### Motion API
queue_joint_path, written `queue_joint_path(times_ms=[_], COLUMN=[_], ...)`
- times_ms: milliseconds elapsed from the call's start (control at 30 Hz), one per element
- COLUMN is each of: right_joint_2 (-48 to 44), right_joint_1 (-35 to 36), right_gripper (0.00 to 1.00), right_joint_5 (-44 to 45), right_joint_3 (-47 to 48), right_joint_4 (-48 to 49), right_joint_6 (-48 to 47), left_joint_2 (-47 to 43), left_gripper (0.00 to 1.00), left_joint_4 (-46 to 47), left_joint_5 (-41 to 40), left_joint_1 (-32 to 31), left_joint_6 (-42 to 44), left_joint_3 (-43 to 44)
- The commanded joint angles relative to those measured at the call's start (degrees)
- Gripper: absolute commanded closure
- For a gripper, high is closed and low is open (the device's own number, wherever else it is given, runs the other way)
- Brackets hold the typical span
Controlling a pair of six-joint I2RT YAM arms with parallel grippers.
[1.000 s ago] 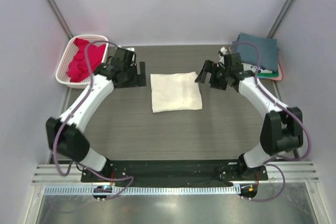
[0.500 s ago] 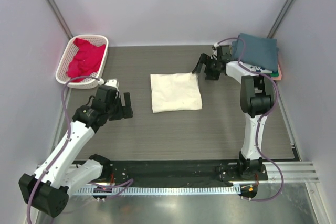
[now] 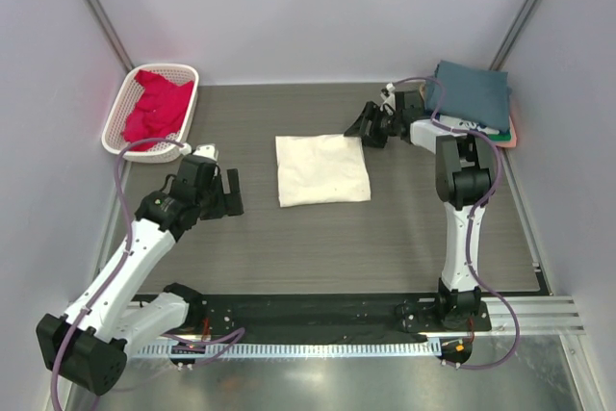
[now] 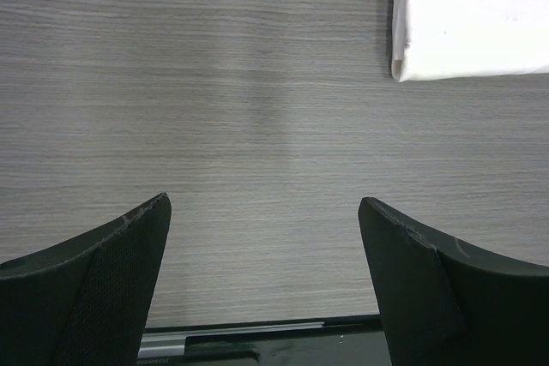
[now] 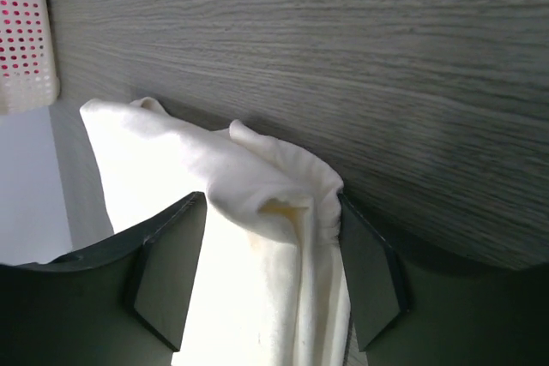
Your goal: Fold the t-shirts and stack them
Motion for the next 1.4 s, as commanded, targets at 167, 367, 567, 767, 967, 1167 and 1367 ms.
queue_joint_path(times_ms=[167,367,567,767,967,1167,1367], right_joint_2=[3.4,3.9,-4.5,-10.8,-14.1,-13.7,-13.7], right_joint_1=[0.9,0.6,-1.4,-4.2,-9.5,-15.0,-19.3], right_gripper=[0.50,0.99,0.99,0.99,0.99,0.99,0.99], right_joint_5=[-5.2,-7.2,-5.1,5.8,4.6,2.0,-0.6], right_joint_3=[-6.4,-4.7,1.2,12.8,23.3,39.4,49.7], right_joint_4=[-4.1,-3.6,-14.6,-31.5,-38.3,-46.5,-49.3], right_joint_6=[1.2,1.1,-7.1,-15.9,-20.8,-24.6,-25.7], left_joint_2=[-1.1,-2.1,-6.2,-13.6,-21.0,-20.2,-18.4], left_gripper=[0.09,0.09,0.09,0.09,0.07,0.07,0.08], left_joint_4=[2.0,1.6,-3.9,-4.1,-0.4,-1.1,-1.4], left_joint_5=[-1.4,-1.8,-0.9,1.9,-0.4,-1.4,-0.8], left_joint_1=[0.1,0.1,0.1,0.0,0.0,0.2,0.2], left_joint_6=[-0.1,-0.1,-1.4,-5.8,-4.8,-5.0,-5.0], left_joint_3=[1.7,1.9,3.7,1.6,-1.9,-1.4,-1.1])
